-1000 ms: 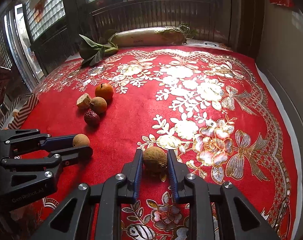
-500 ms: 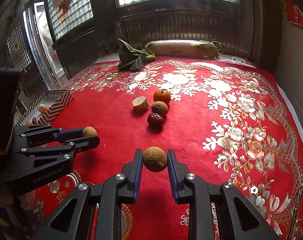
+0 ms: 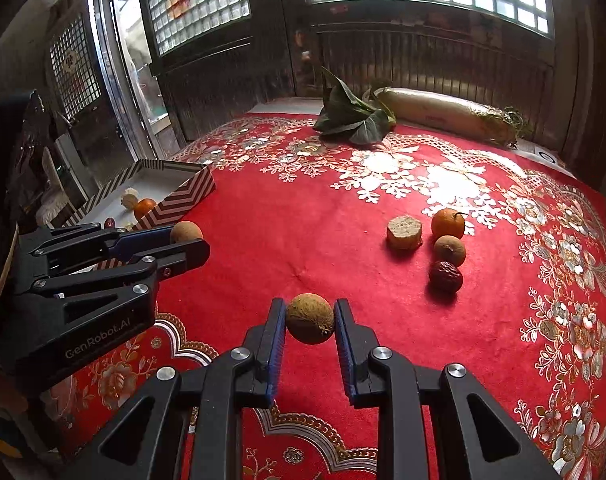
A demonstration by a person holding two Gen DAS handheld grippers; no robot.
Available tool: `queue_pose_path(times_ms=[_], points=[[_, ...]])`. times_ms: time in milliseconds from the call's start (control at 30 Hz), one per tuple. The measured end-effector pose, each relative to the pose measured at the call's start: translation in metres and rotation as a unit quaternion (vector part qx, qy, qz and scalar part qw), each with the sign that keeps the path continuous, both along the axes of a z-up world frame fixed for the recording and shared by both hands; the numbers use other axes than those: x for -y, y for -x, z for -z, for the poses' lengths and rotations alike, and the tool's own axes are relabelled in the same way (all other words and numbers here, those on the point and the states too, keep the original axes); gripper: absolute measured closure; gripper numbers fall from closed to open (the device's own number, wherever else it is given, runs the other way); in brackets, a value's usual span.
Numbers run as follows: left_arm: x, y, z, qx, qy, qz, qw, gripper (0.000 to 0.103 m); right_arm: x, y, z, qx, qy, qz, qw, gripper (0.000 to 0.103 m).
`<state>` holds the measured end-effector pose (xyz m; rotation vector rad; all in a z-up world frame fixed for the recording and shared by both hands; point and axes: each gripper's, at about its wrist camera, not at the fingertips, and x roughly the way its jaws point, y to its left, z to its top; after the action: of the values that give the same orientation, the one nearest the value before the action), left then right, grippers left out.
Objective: Organize fruits
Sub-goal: 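Carry both brown fruits into the white tray and open both tools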
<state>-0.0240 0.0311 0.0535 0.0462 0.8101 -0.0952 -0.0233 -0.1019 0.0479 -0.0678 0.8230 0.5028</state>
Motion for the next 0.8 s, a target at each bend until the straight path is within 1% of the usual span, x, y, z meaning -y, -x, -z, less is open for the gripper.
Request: queue_pose_path(times_ms=[200, 533, 800], points=[[-0.028, 0.005, 0.0, 0.001, 0.006, -0.026, 0.9997, 0.08, -0.028, -0.001, -0.001, 0.002, 0.008, -0.021, 1.0, 0.08], [-0.06, 0.013, -0.008, 0.013, 0.007, -0.056, 0.9983, 0.08, -0.063, 0.0, -0.009, 0.008, 0.012, -0.057, 0.998, 0.08], [-0.09, 0.018, -0.011, 0.019, -0.001, -0.086, 0.9961, 0.08, -0.095, -0.002, -0.012, 0.013, 0.012, -0.084, 0.996, 0.08]])
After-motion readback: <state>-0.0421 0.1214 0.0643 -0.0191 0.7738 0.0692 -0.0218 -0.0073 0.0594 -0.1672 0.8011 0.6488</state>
